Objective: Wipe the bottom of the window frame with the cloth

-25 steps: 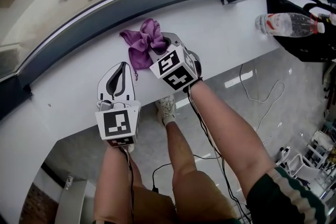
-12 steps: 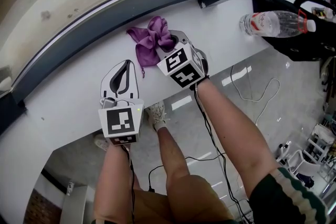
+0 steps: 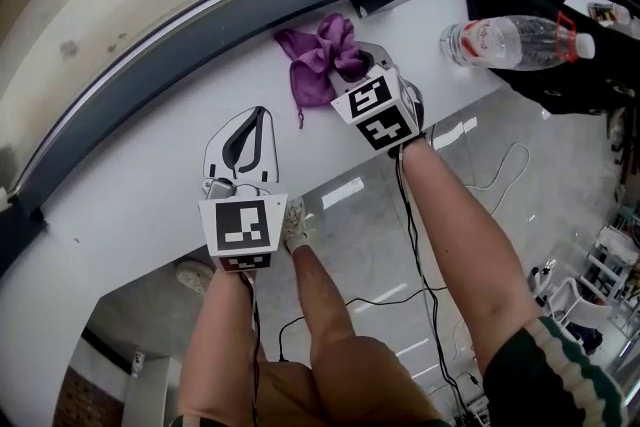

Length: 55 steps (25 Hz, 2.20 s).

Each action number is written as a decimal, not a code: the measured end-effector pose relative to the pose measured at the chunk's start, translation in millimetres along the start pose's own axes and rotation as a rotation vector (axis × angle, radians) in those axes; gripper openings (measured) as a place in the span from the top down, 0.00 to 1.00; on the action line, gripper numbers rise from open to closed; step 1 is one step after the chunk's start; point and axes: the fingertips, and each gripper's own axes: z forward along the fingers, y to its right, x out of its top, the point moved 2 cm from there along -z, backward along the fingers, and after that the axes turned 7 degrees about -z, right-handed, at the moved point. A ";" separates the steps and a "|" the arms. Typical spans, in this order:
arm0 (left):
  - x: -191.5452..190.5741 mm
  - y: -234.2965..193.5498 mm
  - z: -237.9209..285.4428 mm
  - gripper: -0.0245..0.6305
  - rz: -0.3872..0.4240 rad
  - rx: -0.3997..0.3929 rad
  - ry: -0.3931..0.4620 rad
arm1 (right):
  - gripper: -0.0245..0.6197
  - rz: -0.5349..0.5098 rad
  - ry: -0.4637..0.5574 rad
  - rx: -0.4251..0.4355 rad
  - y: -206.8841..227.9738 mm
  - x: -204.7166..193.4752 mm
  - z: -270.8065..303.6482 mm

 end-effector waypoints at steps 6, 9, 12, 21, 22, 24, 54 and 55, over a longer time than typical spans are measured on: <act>-0.3 5.7 3.4 0.95 -0.002 -0.008 -0.001 | 0.80 0.052 -0.042 -0.108 33.8 -20.2 -6.6; -5.8 6.6 2.4 0.95 -0.013 -0.008 -0.013 | 0.80 0.009 -0.041 -0.135 31.0 -20.5 -8.7; -6.7 7.5 0.0 0.95 -0.008 -0.012 -0.013 | 0.80 -0.022 -0.049 -0.149 27.2 -22.4 -10.9; -17.1 22.6 -2.4 0.95 0.016 -0.037 -0.042 | 0.80 -0.009 -0.064 -0.161 7.2 -43.5 -28.4; -18.9 28.9 -2.8 0.95 0.021 -0.047 -0.047 | 0.80 0.003 -0.063 -0.169 4.8 -46.8 -31.3; -20.6 41.8 -4.3 0.95 0.028 -0.067 -0.050 | 0.80 0.022 -0.063 -0.187 -0.5 -54.1 -37.3; -45.6 -50.4 -115.6 0.95 -0.033 0.029 0.015 | 0.81 -0.058 -0.102 -0.233 -124.4 -9.4 -31.4; -47.8 -56.2 -123.3 0.95 -0.035 0.031 0.017 | 0.81 -0.058 -0.100 -0.232 -132.9 -4.1 -29.8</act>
